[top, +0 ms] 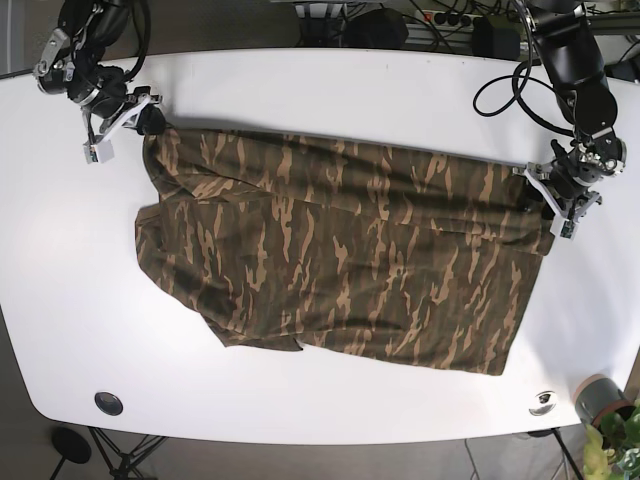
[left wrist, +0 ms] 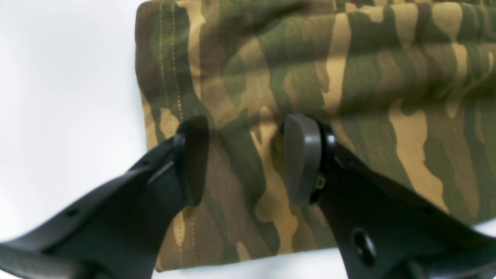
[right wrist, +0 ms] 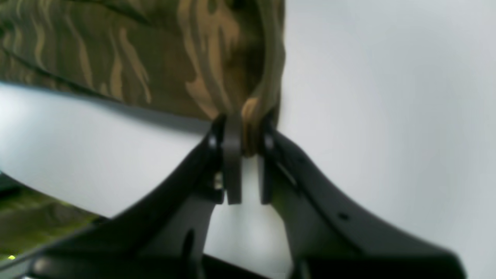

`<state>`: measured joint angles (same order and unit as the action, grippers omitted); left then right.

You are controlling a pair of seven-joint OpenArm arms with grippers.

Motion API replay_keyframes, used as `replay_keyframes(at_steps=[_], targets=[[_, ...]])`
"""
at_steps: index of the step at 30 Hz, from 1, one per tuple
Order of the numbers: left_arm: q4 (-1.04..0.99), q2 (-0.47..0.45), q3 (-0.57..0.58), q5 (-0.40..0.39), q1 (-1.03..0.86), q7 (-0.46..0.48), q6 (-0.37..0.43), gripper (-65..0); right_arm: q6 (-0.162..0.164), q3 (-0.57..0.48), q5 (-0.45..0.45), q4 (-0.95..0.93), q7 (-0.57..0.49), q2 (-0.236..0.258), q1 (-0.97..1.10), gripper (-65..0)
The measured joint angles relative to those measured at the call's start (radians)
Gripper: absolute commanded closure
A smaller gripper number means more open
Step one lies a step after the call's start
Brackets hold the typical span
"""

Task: Fold the T-shirt properly
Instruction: 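Pull the shirt corners apart with both grippers to straighten it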

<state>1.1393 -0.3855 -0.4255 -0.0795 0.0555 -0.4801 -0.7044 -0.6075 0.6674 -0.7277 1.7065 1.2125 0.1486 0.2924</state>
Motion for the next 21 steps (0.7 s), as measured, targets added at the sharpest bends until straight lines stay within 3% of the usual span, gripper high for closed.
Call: replay_keyframes(at_steps=[5, 7, 16, 21], targets=[[0.0, -0.001, 0.0, 0.0, 0.0, 0.0, 0.0, -29.2, 0.003, -0.039, 0.009, 0.002, 0.009, 0.08, 0.006, -4.8], [0.0, -0.004, 0.0, 0.0, 0.0, 0.0, 0.0, -29.2, -0.001, -0.078, 0.011, 0.021, 0.069, 0.129, 0.006, -4.8], [-0.005, -0.025, 0.004, 0.0, -0.001, -0.004, -0.011, -29.2, -0.007, -0.12, -0.02, 0.19, 0.082, 0.294, 0.042, -5.4], [-0.005, -0.029, 0.004, 0.0, -0.003, -0.005, -0.012, -29.2, -0.006, -0.132, -0.02, 0.191, 0.082, 0.327, 0.042, -7.8]])
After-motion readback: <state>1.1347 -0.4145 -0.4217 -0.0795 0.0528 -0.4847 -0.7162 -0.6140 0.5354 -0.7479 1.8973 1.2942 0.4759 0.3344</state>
